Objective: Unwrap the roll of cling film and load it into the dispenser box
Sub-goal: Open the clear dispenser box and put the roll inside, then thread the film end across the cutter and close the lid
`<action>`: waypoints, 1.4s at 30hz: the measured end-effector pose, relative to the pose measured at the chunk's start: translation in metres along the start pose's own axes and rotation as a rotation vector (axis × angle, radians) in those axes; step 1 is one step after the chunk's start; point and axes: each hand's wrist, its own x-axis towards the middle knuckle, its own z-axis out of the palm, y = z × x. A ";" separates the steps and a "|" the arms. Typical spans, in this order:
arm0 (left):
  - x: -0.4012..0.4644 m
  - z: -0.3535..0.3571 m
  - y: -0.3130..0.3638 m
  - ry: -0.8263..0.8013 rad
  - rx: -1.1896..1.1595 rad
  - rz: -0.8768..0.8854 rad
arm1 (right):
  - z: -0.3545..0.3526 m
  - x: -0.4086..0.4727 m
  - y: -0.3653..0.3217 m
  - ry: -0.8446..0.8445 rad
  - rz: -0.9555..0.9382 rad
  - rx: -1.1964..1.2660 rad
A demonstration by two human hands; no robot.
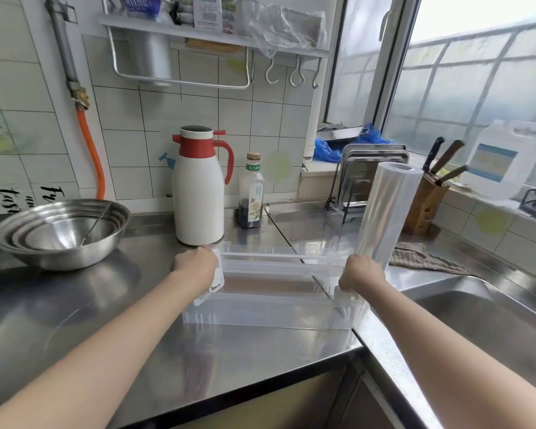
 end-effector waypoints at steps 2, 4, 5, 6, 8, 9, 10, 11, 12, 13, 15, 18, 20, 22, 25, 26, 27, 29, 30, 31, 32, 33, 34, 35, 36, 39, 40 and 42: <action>0.001 0.002 -0.002 0.005 0.010 0.005 | -0.003 0.001 0.000 -0.015 0.009 -0.028; 0.001 0.001 -0.002 -0.002 0.012 0.006 | -0.004 0.003 -0.001 -0.025 0.011 -0.036; 0.001 0.001 -0.002 -0.005 0.011 0.010 | -0.003 0.003 -0.001 -0.024 0.012 -0.035; 0.002 0.001 -0.002 -0.007 0.009 0.013 | -0.002 0.003 -0.001 -0.021 0.013 -0.033; 0.002 0.000 -0.002 -0.010 0.009 0.021 | -0.001 0.003 -0.002 -0.022 0.015 -0.026; 0.001 -0.001 -0.001 -0.010 0.014 0.026 | -0.002 0.003 -0.003 -0.032 0.018 -0.023; 0.001 -0.001 -0.001 -0.010 0.021 0.031 | -0.003 0.003 -0.004 -0.048 0.018 -0.027; 0.001 -0.001 0.000 -0.014 0.026 0.035 | -0.005 0.003 -0.005 -0.069 0.016 -0.036; 0.000 -0.002 0.000 -0.019 0.027 0.037 | -0.007 0.002 -0.006 -0.092 0.021 -0.041; -0.001 -0.003 0.001 -0.025 0.025 0.038 | -0.009 0.002 -0.006 -0.112 0.033 -0.041; -0.002 -0.005 0.001 -0.028 0.017 0.039 | -0.012 0.004 -0.005 -0.150 0.061 -0.030; -0.004 -0.007 0.003 -0.031 0.009 0.038 | -0.022 0.005 -0.007 -0.127 0.039 -0.004; -0.004 -0.007 0.004 -0.038 0.008 0.034 | -0.028 0.008 -0.008 -0.088 -0.017 -0.005; -0.003 -0.005 0.004 -0.028 -0.001 0.029 | -0.034 0.006 -0.009 -0.097 -0.026 0.033; -0.004 -0.002 0.002 0.019 0.027 0.030 | -0.034 0.003 -0.003 -0.162 0.056 0.217; -0.004 -0.003 0.002 0.047 0.039 0.031 | -0.035 0.003 0.001 -0.176 0.101 0.343; -0.004 -0.004 0.003 0.081 0.039 0.035 | -0.036 0.003 0.006 -0.187 0.151 0.498; -0.003 -0.015 0.008 0.160 0.005 0.055 | -0.044 0.001 0.020 -0.211 0.228 0.799; -0.003 -0.022 0.012 0.184 -0.021 0.069 | -0.048 0.000 0.027 -0.246 0.244 0.923; -0.003 -0.031 0.017 0.207 -0.051 0.082 | -0.053 -0.003 0.034 -0.293 0.244 1.022; -0.003 -0.040 0.022 0.227 -0.077 0.096 | -0.058 -0.005 0.039 -0.342 0.232 1.087; -0.004 -0.050 0.028 0.243 -0.104 0.110 | -0.063 -0.008 0.043 -0.382 0.219 1.127; -0.005 -0.058 0.035 0.256 -0.136 0.121 | -0.068 -0.011 0.047 -0.409 0.206 1.151; -0.005 -0.066 0.041 0.264 -0.174 0.129 | -0.071 -0.013 0.051 -0.421 0.195 1.169; -0.006 -0.074 0.049 0.264 -0.222 0.135 | -0.075 -0.014 0.055 -0.421 0.189 1.185; -0.005 -0.097 0.068 0.228 -0.415 0.168 | -0.083 -0.018 0.066 -0.409 0.198 1.215; -0.004 -0.105 0.074 0.218 -0.469 0.188 | -0.086 -0.019 0.071 -0.410 0.209 1.220; -0.003 -0.122 0.089 0.244 -0.567 0.248 | -0.091 -0.019 0.082 -0.415 0.231 1.223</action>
